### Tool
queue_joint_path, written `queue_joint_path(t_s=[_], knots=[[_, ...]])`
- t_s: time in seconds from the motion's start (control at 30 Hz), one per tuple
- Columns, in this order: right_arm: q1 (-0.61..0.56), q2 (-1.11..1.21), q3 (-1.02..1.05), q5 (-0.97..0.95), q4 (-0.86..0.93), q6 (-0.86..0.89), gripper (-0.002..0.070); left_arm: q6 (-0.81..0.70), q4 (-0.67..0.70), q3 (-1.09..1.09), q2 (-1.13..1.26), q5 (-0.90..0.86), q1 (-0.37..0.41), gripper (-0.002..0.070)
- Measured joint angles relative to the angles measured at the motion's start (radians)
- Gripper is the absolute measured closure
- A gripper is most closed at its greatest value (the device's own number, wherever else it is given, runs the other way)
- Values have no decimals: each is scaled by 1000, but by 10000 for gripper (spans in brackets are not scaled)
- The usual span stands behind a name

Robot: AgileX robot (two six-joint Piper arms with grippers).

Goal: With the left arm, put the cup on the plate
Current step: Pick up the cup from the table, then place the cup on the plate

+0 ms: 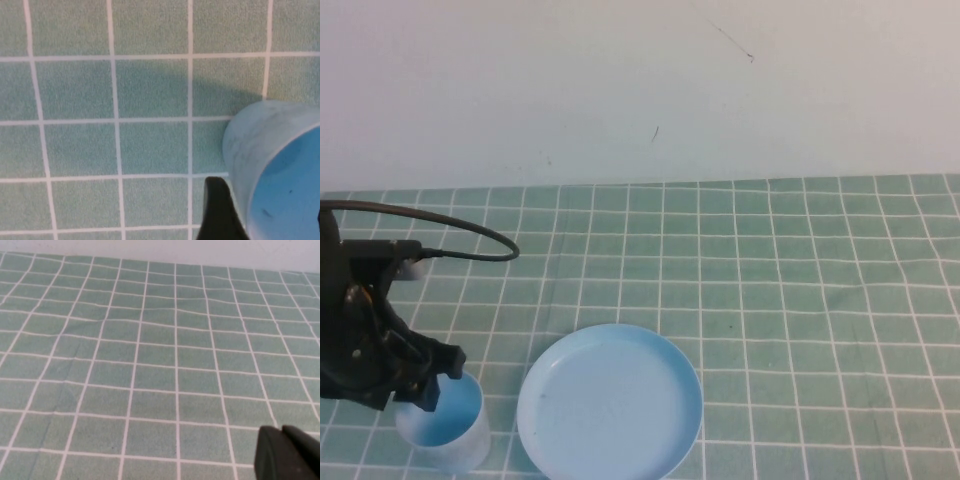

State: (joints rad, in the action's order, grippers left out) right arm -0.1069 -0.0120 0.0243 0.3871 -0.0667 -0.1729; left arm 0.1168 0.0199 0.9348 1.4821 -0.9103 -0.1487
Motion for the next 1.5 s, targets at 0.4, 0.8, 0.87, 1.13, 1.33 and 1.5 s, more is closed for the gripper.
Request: queue_joint_path(t_s=[0.4, 0.8, 0.87, 1.13, 1.33, 1.5], knots=[[0, 0, 0, 0, 0, 0, 678, 24, -20, 0, 151, 11, 0, 611], [0, 0, 0, 0, 0, 0, 678, 24, -20, 125, 95, -101, 0, 666], [0, 0, 0, 0, 0, 0, 678, 17, -10, 175, 82, -142, 0, 666], [0, 0, 0, 0, 0, 0, 678, 13, 140, 332, 71, -219, -70, 666], [0, 0, 0, 0, 0, 0, 678, 54, 186, 371, 87, -198, -200, 666], [0, 0, 0, 0, 0, 0, 678, 88, 175, 389, 167, -187, -283, 666]])
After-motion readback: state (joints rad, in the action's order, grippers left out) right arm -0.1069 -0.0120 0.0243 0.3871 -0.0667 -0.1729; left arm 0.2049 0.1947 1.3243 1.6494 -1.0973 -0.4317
